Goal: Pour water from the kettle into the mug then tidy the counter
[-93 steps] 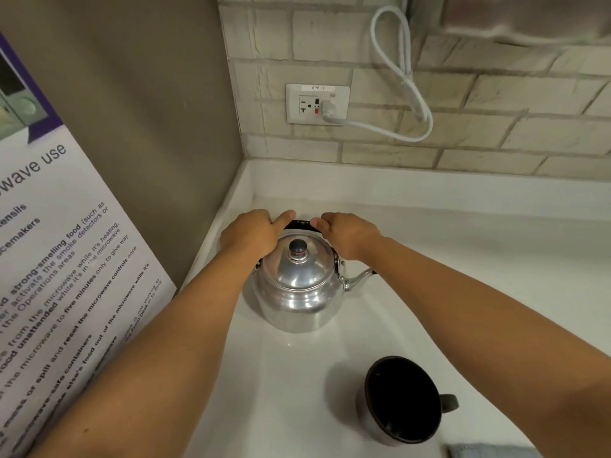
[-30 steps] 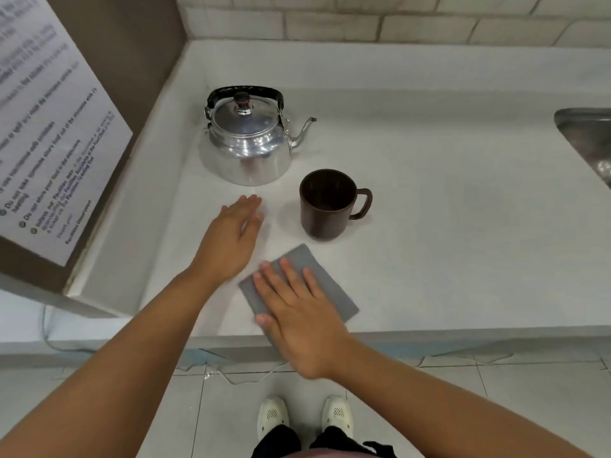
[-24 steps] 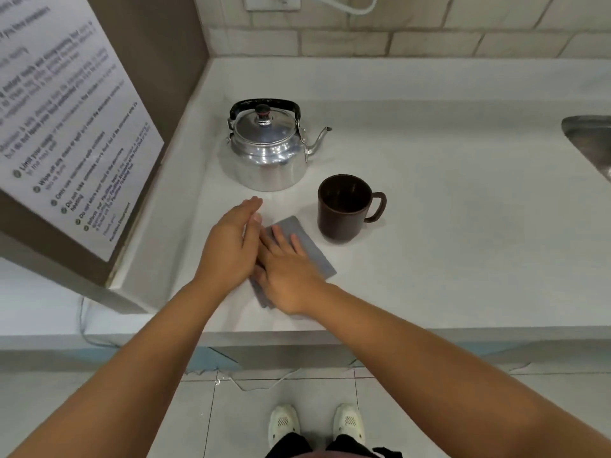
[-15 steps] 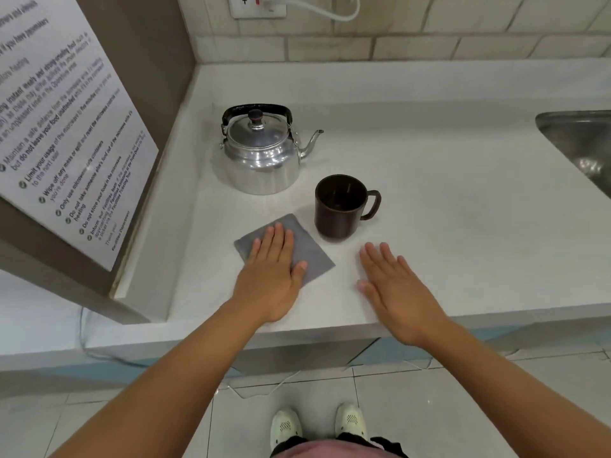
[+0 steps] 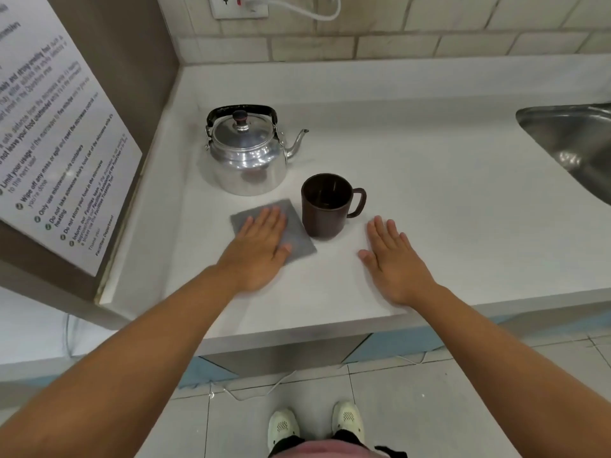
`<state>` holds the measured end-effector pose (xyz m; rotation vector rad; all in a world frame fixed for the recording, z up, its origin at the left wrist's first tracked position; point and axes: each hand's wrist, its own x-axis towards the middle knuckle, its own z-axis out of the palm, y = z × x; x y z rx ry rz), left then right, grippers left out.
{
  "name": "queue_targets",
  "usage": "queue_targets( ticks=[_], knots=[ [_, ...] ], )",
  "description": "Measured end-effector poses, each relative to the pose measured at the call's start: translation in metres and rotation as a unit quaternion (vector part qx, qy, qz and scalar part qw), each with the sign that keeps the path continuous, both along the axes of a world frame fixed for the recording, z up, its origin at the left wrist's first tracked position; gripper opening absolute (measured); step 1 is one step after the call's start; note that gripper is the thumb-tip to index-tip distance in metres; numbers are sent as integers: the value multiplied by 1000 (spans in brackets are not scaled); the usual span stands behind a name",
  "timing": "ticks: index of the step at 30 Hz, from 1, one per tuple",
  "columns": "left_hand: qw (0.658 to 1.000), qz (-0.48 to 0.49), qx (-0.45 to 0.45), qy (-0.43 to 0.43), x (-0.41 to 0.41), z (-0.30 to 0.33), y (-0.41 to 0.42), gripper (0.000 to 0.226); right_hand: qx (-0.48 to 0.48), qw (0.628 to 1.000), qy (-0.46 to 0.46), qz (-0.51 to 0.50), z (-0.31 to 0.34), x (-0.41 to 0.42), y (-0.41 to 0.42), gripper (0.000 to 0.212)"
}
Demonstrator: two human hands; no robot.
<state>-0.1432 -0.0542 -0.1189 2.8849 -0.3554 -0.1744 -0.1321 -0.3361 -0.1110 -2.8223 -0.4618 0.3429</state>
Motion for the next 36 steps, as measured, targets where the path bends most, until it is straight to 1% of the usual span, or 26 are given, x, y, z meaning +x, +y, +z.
queue_targets(
  ticks=[1,2,5,6,9,10,13,14,18,24,28,31,34,36],
  knots=[
    [999,-32,-3,-7,-6,-2,4,59,-1,1000,-2,2,0,0,0,64],
    [999,-41,-1,0,-8,-1,13,58,-3,1000,-3,5,0,-1,-1,64],
    [998,36,13,48,12,10,22,58,-9,1000,-3,10,-1,-1,0,64],
    [998,34,16,54,17,12,17,58,-10,1000,-3,10,-1,-1,0,64],
    [998,-36,5,46,15,8,8,58,-12,1000,-2,9,-2,1,-2,64],
    [998,-36,0,50,13,7,13,58,-14,1000,0,9,-2,0,-2,64],
    [998,15,3,69,7,9,21,59,-18,1000,7,10,-3,0,-2,64],
    [998,10,2,68,2,8,17,59,-17,1000,8,11,-3,0,-2,64],
    [996,-70,-14,54,-36,3,3,61,-17,1000,6,12,-4,1,-3,64],
    [992,-95,-28,71,-63,13,6,62,-17,1000,9,17,-4,3,-3,64],
    [993,-92,-30,68,-67,15,6,62,-19,1000,7,21,-4,2,-2,64],
    [993,-85,-59,54,-67,21,6,62,-21,1000,15,17,2,2,-1,65],
    [993,-36,-111,26,-58,48,8,46,-21,999,44,23,20,6,-2,64],
    [993,-10,-119,-23,-42,81,7,43,-21,999,38,14,46,17,-5,60]
  ],
)
